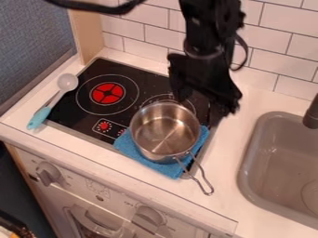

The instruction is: Move the sushi to the bottom middle of the two burners

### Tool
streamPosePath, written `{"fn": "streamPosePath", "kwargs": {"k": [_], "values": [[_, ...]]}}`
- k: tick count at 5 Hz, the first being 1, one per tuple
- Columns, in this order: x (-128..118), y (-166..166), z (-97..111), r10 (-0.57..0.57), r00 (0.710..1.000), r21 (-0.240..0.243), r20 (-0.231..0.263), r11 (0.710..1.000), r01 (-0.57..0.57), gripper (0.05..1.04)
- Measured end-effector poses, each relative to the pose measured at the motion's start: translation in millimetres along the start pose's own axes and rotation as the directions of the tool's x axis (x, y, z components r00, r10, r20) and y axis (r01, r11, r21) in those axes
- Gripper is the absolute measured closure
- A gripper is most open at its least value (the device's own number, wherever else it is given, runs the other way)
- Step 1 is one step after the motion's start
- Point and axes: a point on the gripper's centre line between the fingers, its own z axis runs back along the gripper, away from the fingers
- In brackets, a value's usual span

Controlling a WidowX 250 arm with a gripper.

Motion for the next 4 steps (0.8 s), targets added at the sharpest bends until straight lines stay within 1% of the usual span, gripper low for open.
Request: {"fn": "streamPosePath", "kwargs": {"k": [1,2,3,4], "values": [[13,10,-5,0.020,1.000,0.006,0.015,1.000,-0.020,0.082],[34,21,-22,0.029,0.999,-0.010,0.035,1.000,-0.029,0.082],[54,22,-50,0.010,1.000,-0.049,0.020,0.999,-0.009,0.082],[71,27,-61,-0.008,1.000,-0.032,0.002,0.999,0.008,0.082]]}}
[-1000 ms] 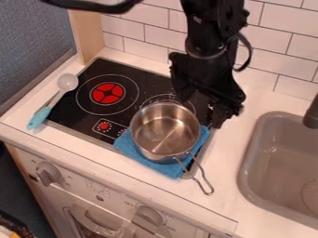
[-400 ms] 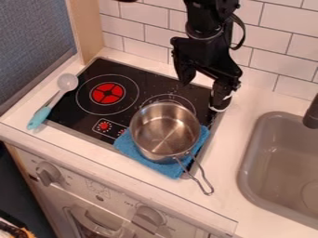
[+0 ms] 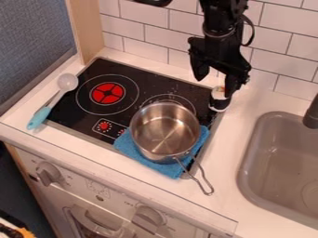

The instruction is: Move the sushi to the bottom middle of the two burners

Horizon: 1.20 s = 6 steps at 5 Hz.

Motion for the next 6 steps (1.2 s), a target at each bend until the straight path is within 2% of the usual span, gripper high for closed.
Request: {"fn": "streamPosePath", "kwargs": {"k": [1,2,3,4,5,6], "values": [[12,-5,-18,-0.025,1.000,-0.035,-0.012,0.999,0.025,0.082],[14,-10,-26,-0.043,0.999,-0.047,-0.028,0.998,0.041,0.082],[10,-13,-32,-0.050,0.997,-0.055,-0.053,0.997,0.047,0.082],[0,-16,-36,-0.048,0.995,-0.059,-0.088,0.997,0.043,0.138],[-6,-23,-45,-0.058,0.992,-0.061,-0.111,0.997,0.052,0.422],[-8,-24,-46,-0.049,0.990,-0.017,-0.131,0.999,0.048,0.595]]}}
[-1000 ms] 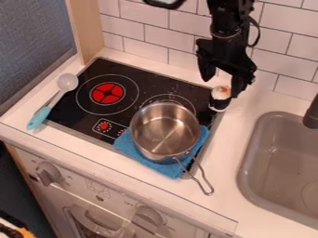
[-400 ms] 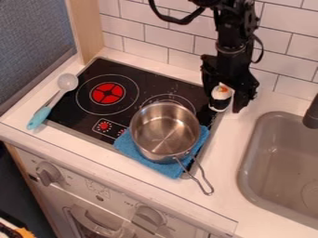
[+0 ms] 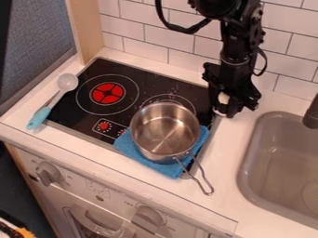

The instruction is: Move the sushi to the bottom middle of the two burners

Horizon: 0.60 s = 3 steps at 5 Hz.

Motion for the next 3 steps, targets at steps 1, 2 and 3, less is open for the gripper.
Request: {"fn": "streamPosePath", "kwargs": {"k": [1,2,3], "values": [[0.2,0.6,0.3,0.012,1.000,0.004,0.003,1.000,-0.012,0.617],[-3.2,0.5,0.2,0.013,1.000,0.007,0.005,1.000,-0.013,0.618],[-3.6,1.7,8.3,0.013,1.000,0.014,0.012,1.000,-0.013,0.618]]}}
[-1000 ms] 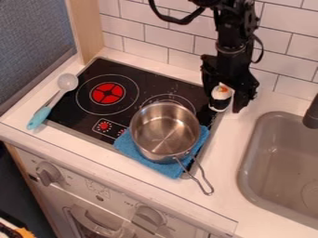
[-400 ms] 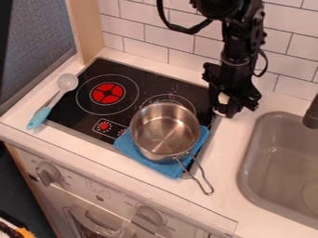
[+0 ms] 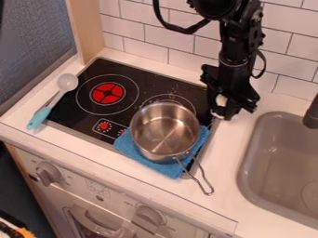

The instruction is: Move the sushi to the bottom middle of the two burners

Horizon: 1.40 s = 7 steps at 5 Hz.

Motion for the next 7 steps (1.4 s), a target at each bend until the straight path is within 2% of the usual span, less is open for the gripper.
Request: {"fn": "streamPosePath", "kwargs": {"k": [1,2,3,4,5,6,7], "values": [[9,6,31,0.013,0.998,0.029,0.065,0.999,-0.015,0.618],[15,11,71,0.037,0.987,0.043,0.154,0.998,-0.044,0.618],[-8,27,95,0.063,0.986,0.089,0.157,0.993,-0.077,0.618],[-45,46,104,0.081,0.988,0.123,0.128,0.988,-0.097,0.618],[-93,74,113,0.183,0.972,0.136,0.148,0.969,-0.204,0.618],[-127,85,106,0.257,0.955,0.143,0.150,0.950,-0.278,0.618],[-151,99,96,0.309,0.943,0.160,0.119,0.932,-0.326,0.618]]}}
